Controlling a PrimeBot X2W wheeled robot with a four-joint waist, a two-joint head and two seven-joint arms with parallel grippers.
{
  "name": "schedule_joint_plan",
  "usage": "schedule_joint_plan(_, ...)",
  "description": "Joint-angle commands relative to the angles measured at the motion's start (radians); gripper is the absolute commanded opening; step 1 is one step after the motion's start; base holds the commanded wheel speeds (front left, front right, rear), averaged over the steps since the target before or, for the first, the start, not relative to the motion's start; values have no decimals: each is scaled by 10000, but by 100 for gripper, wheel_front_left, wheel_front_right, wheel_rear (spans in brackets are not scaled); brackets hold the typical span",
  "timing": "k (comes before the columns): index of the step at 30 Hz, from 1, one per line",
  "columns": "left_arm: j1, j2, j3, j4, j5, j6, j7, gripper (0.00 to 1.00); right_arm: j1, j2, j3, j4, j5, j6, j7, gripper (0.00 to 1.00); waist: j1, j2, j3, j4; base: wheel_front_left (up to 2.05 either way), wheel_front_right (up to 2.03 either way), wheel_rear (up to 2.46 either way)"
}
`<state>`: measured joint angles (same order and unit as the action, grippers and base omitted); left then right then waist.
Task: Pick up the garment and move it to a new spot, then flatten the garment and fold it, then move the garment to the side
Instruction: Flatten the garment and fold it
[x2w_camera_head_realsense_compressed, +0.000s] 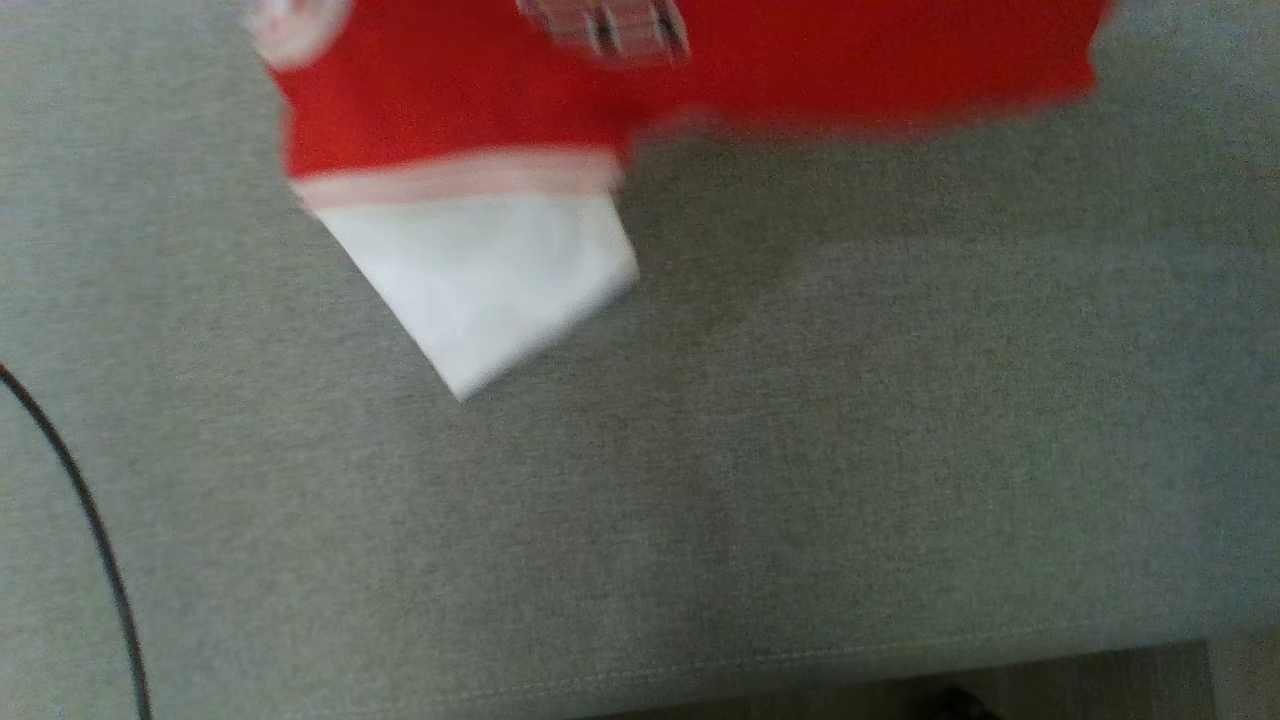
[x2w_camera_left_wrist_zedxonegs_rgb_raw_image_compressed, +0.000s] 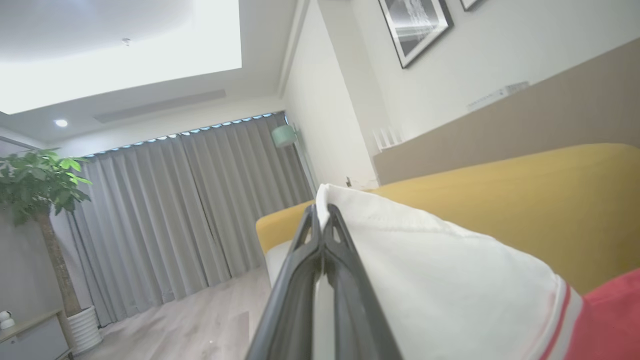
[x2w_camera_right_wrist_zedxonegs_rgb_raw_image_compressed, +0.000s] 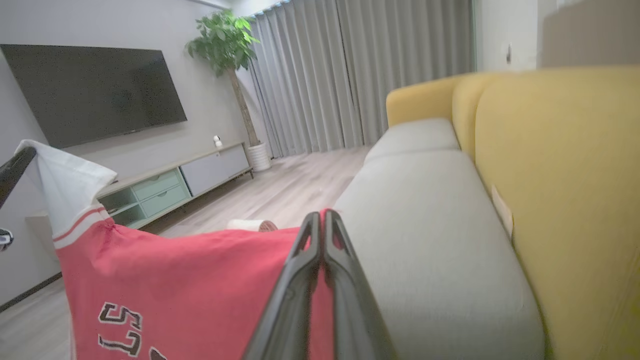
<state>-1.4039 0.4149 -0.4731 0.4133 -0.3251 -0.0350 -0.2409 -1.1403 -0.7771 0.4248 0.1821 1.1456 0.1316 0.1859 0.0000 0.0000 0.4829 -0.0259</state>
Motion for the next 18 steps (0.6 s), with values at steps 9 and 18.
schedule_joint_plan(9,-3233,-249,902,-241,1195,-102,-204,0,-2960,-369,1329,1314,-1408,-9,-2076,0,0,0,1141,-265,0,0,0)
schedule_joint_plan(18,379,-695,1810,-2051,1048,-604,-207,0,-2032,-690,3438,1657,-851,-9,-3896,0,0,0,1522,69,0,0,0)
